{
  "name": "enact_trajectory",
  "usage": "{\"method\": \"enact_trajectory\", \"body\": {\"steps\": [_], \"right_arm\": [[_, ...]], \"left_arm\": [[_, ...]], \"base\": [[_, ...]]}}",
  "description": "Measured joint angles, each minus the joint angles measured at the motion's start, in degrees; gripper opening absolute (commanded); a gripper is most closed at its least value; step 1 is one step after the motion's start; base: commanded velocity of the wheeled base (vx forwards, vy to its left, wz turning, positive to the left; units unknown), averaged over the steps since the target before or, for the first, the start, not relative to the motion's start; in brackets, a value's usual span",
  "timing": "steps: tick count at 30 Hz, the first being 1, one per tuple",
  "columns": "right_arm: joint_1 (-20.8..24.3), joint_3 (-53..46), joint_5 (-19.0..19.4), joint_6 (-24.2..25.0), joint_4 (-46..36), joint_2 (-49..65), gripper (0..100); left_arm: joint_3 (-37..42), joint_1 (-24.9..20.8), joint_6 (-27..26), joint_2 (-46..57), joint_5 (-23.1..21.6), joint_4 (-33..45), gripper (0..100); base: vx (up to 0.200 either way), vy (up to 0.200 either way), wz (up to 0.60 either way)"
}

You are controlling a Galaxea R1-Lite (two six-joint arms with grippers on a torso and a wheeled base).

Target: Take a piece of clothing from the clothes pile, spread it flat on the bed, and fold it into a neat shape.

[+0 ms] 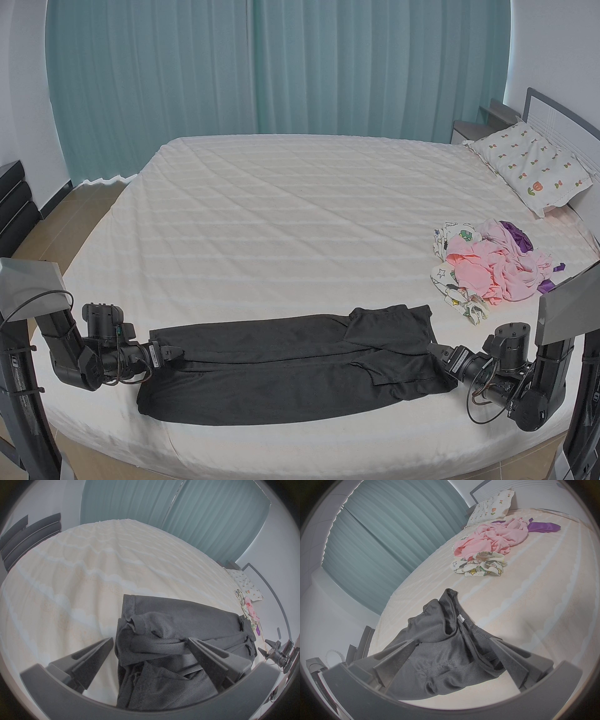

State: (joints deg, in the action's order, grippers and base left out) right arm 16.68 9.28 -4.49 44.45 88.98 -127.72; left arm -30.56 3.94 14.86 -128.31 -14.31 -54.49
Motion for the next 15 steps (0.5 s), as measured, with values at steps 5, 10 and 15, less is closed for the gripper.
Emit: {"method": "enact_trajectory", "body": {"steps": [5,10,15], "right_arm": [[0.0,0.0,0.0,0.0,0.0,0.0,100],[0.0,0.0,0.0,0.0,0.0,0.0,100],[-0.1,0.0,0.0,0.1,0.0,-0.1,100]], "left_arm": [[0.4,-0.5,0.0,0.4,0.9,-0.2,100],[0.7,-0.7,0.1,2.0,0.9,-0.4,100],[1.4,-1.9,0.1,4.1,0.9,-0.1,100]], "base": [[0.000,0.000,0.00],[0.000,0.000,0.00],[0.000,0.000,0.00]]}}
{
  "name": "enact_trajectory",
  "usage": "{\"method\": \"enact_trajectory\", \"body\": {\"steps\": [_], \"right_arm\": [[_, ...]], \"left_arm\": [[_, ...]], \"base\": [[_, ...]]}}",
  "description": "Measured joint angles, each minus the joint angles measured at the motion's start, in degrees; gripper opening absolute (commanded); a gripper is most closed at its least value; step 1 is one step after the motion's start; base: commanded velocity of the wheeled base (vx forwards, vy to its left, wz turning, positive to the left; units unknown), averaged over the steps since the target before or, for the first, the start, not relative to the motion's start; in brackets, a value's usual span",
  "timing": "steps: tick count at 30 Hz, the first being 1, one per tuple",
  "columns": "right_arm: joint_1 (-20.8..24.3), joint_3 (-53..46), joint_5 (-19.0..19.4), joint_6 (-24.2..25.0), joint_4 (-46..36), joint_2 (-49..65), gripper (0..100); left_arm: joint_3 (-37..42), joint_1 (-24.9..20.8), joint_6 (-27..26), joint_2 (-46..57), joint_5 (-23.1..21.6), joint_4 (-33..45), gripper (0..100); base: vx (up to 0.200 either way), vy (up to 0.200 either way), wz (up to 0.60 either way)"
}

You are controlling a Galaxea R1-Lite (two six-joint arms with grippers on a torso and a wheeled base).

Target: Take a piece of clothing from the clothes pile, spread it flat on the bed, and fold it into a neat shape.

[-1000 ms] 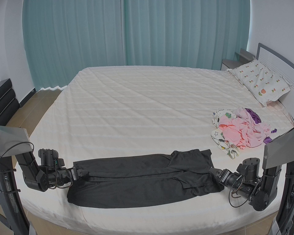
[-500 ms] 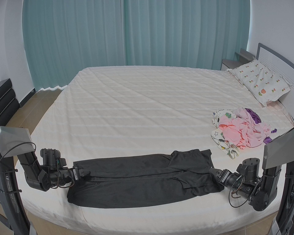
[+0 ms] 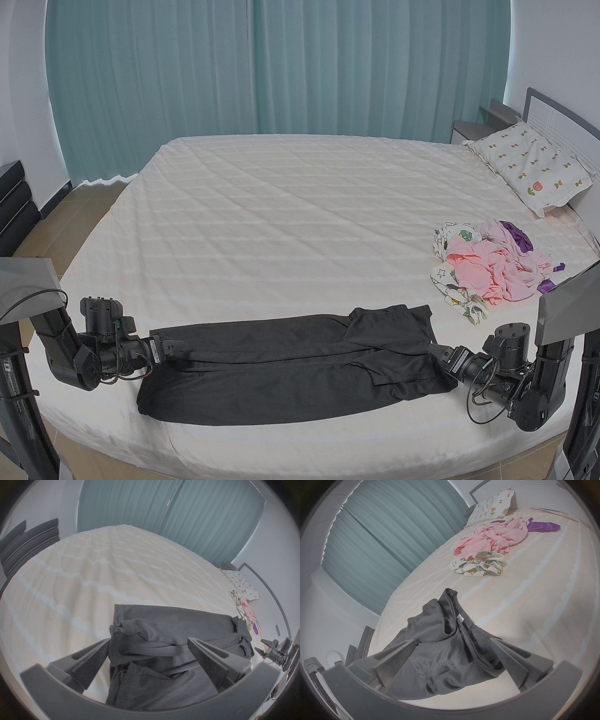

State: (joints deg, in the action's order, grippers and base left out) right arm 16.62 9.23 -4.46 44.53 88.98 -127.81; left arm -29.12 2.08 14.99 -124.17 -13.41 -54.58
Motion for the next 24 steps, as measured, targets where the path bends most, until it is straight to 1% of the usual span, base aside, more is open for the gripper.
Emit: {"method": "enact_trajectory", "body": {"steps": [6,11,17,19,22,24], "right_arm": [[0.0,0.0,0.0,0.0,0.0,0.0,100],[0.0,0.0,0.0,0.0,0.0,-0.1,100],[0.0,0.0,0.0,0.0,0.0,-0.1,100],[0.0,0.0,0.1,0.0,0.0,-0.2,100],[0.0,0.0,0.1,0.1,0.0,-0.2,100],[0.0,0.0,0.1,0.1,0.0,-0.2,100]], "left_arm": [[-0.1,-0.4,0.0,0.5,0.0,0.2,100],[-0.9,0.5,0.0,-1.5,-0.1,-0.1,100],[-1.4,1.8,0.0,-3.3,-1.5,-0.2,100],[-1.4,2.0,0.0,-3.7,-2.7,-0.2,100],[-1.7,2.3,0.3,-4.1,-5.9,-0.2,100],[-2.1,2.5,0.5,-4.4,-6.9,0.0,100]], "base": [[0.000,0.000,0.00],[0.000,0.000,0.00],[0.000,0.000,0.00],[0.000,0.000,0.00],[0.000,0.000,0.00],[0.000,0.000,0.00]]}}
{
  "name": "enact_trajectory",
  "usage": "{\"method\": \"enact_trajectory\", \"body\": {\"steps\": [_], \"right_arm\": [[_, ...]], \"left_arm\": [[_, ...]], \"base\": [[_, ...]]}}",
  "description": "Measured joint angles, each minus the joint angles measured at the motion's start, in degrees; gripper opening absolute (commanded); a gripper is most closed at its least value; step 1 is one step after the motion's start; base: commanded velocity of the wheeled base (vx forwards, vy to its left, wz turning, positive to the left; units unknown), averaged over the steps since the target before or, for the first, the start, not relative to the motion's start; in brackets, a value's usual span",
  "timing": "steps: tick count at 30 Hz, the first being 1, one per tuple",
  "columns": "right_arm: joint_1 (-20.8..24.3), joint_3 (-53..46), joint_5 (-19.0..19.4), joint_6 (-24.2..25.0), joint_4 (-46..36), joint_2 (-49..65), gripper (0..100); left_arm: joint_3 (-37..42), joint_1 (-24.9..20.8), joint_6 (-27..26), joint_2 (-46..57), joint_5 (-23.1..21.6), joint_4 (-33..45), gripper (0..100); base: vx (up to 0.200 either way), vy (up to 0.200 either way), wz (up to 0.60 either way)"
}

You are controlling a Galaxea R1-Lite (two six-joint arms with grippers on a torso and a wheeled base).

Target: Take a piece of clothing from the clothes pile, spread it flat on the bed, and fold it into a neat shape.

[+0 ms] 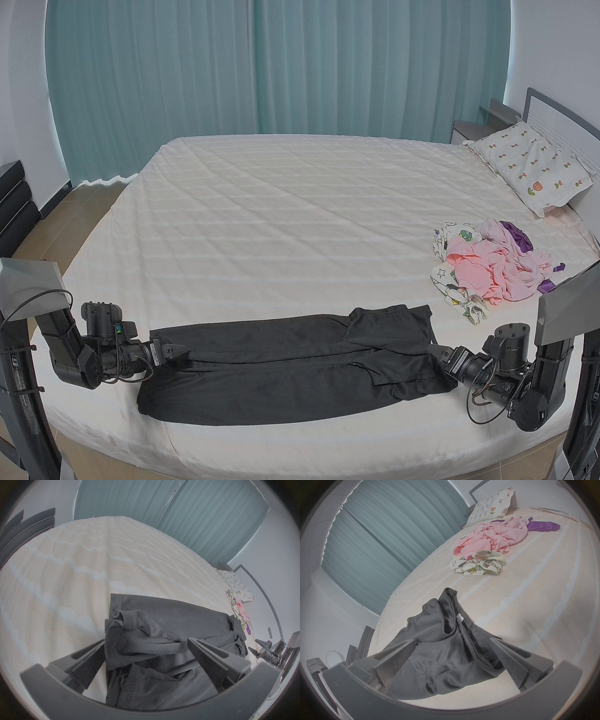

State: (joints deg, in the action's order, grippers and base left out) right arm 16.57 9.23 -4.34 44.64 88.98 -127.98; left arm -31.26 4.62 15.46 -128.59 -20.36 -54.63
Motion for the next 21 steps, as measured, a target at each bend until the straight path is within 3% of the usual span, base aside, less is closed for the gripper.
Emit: {"method": "enact_trajectory", "body": {"steps": [9,10,21], "right_arm": [[-0.1,0.0,0.0,0.0,0.0,-0.1,100],[-0.1,0.0,0.0,0.0,0.0,-0.1,100],[0.0,0.0,0.0,0.0,0.0,-0.1,100]], "left_arm": [[-0.8,1.5,0.1,-1.5,-4.6,-0.4,100],[-0.8,1.6,0.1,-1.5,-4.6,-0.3,0],[0.1,3.1,-0.5,-1.3,-4.2,0.0,0]], "base": [[0.000,0.000,0.00],[0.000,0.000,0.00],[0.000,0.000,0.00]]}}
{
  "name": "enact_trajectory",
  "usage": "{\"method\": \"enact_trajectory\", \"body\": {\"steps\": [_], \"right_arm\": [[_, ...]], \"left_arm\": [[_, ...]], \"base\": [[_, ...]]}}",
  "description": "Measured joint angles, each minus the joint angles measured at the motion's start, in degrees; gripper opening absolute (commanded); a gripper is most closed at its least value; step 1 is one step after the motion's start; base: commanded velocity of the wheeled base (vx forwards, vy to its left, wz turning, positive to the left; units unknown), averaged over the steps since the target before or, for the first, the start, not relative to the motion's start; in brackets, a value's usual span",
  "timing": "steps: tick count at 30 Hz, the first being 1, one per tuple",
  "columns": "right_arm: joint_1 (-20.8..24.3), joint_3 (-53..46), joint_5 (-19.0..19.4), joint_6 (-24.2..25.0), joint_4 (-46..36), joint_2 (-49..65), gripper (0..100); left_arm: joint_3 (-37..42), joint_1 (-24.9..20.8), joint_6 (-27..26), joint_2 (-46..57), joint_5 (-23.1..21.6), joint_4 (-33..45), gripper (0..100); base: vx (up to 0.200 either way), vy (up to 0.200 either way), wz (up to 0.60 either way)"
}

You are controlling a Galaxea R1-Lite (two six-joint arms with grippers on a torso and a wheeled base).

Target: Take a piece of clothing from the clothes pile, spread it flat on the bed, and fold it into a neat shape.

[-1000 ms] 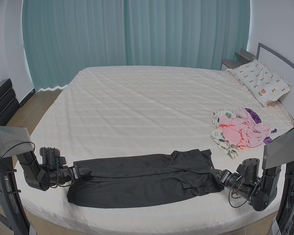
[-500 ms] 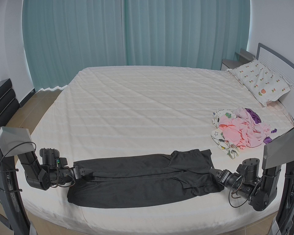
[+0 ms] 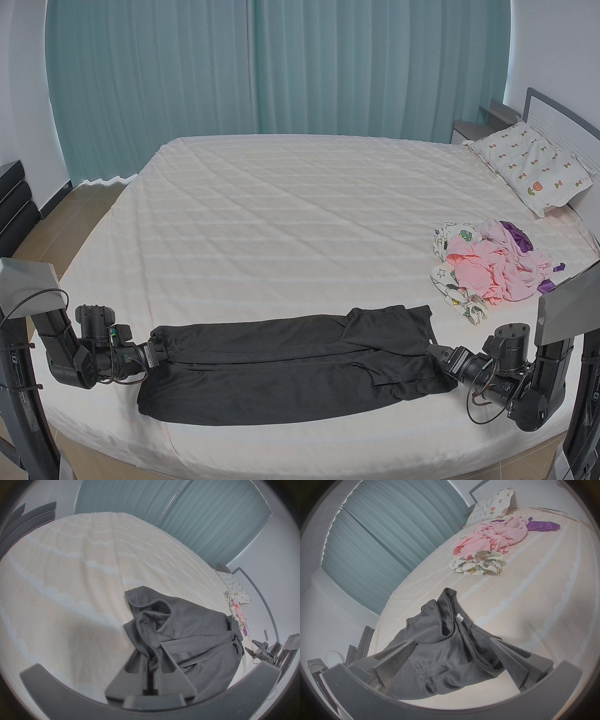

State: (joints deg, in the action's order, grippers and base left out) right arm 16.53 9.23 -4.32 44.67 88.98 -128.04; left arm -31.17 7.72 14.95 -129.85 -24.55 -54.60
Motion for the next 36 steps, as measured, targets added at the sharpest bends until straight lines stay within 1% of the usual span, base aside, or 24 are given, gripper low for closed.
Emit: {"method": "enact_trajectory", "body": {"steps": [16,23,26,31,35,36], "right_arm": [[0.0,0.0,0.0,0.1,0.0,0.0,100],[0.0,0.0,0.1,0.1,0.0,0.0,100],[0.0,0.0,0.1,0.1,0.0,0.0,100],[-0.1,0.2,0.1,0.7,0.0,-0.2,100],[-0.2,0.2,0.1,0.9,0.0,-0.2,100],[-0.2,0.2,0.1,0.9,0.0,-0.2,100]], "left_arm": [[2.2,4.3,-0.3,3.6,0.4,0.2,0],[2.5,7.4,0.3,6.3,0.1,0.4,0],[2.7,8.5,1.1,7.8,-0.1,1.7,0],[3.8,8.8,1.3,10.8,-0.3,4.6,0],[4.6,6.9,1.9,12.6,0.4,4.9,0],[4.7,6.2,2.1,12.9,0.7,5.0,0]], "base": [[0.000,0.000,0.00],[0.000,0.000,0.00],[0.000,0.000,0.00],[0.000,0.000,0.00],[0.000,0.000,0.00],[0.000,-0.200,0.00]]}}
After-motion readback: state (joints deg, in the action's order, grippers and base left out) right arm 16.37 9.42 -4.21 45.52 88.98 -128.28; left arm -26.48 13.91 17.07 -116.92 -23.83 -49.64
